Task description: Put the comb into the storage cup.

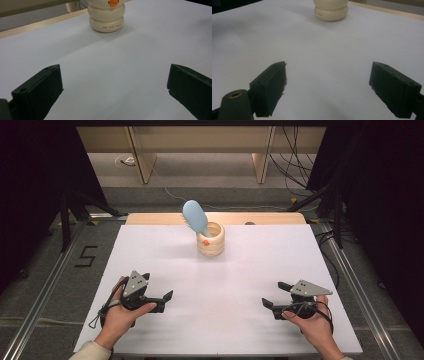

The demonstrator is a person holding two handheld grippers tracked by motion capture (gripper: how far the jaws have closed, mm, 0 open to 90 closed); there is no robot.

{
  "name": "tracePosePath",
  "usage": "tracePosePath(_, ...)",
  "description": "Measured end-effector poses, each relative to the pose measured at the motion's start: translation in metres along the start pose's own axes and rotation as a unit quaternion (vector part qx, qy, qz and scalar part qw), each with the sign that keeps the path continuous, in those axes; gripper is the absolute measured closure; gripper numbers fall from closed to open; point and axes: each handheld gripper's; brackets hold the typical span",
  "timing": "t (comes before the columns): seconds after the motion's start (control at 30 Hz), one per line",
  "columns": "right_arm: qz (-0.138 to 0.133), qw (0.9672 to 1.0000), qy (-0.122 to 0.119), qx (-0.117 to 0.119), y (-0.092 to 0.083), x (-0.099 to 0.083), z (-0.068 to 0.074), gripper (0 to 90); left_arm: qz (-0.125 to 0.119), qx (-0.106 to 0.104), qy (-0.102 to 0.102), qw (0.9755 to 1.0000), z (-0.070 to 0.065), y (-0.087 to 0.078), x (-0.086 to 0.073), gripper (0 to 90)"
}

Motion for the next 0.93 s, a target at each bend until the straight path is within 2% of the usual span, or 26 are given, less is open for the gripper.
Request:
tracePosePath(0.33, 0.000, 1.0000, 0.000, 0.000, 0.0000, 0.0000, -0.0002, 15.4, 0.003, 0.002, -0.004, 1.0000, 0.0059, -0.0046, -0.0049, 0.0)
tracePosePath(0.93, 0.001, 1.0000, -0.002, 0.002, 0.0008, -0.0001, -0.0003, 15.4, 0.008, -0.007, -0.016, 0.9998, 0.0065, 0.0004, -0.0087, 0.0)
Point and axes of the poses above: each handheld gripper's, and its own axes: y roughly forward along the jaws, x roughly out of its top, z roughly to its left, and after that the axes turned 9 degrees about -y, right-handed
